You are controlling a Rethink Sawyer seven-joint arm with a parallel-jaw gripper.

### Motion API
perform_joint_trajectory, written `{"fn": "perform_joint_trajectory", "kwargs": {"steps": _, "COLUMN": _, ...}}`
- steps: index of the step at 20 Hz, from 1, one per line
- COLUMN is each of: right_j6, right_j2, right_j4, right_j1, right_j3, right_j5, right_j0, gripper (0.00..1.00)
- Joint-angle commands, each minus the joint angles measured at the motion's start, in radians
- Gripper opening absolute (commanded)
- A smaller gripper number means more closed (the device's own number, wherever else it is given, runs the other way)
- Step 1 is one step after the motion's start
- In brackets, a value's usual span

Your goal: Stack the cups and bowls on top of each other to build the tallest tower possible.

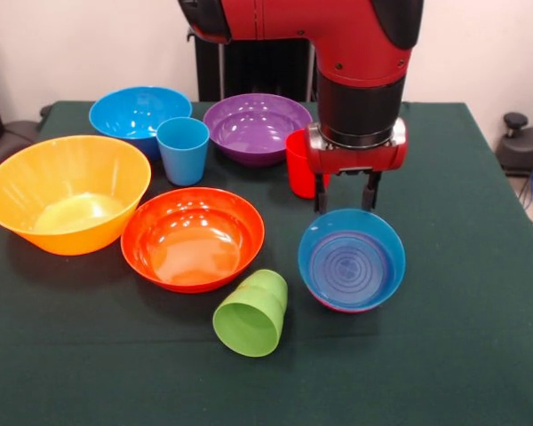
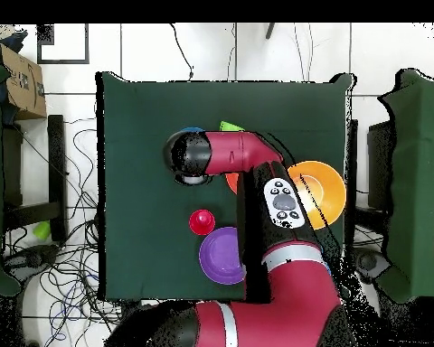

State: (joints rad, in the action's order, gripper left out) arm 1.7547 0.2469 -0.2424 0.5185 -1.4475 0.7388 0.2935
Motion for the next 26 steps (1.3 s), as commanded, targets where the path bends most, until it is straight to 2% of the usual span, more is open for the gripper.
{"fn": "perform_joint_trajectory", "kwargs": {"steps": 1, "right_j6": -0.080, "right_j2": 0.072, "right_j4": -0.015, "right_j1": -0.014, "right_j3": 0.019, "right_j5": 0.101, "right_j0": 0.010, "gripper": 1.00}}
{"fn": "perform_joint_trajectory", "kwargs": {"steps": 13, "right_j6": -0.088, "right_j2": 0.084, "right_j4": -0.008, "right_j1": 0.014, "right_j3": -0.010, "right_j5": 0.119, "right_j0": 0.021, "gripper": 1.00}}
{"fn": "perform_joint_trajectory", "kwargs": {"steps": 26, "right_j6": -0.053, "right_j2": 0.068, "right_j4": -0.031, "right_j1": -0.050, "right_j3": 0.040, "right_j5": 0.052, "right_j0": 0.002, "gripper": 1.00}}
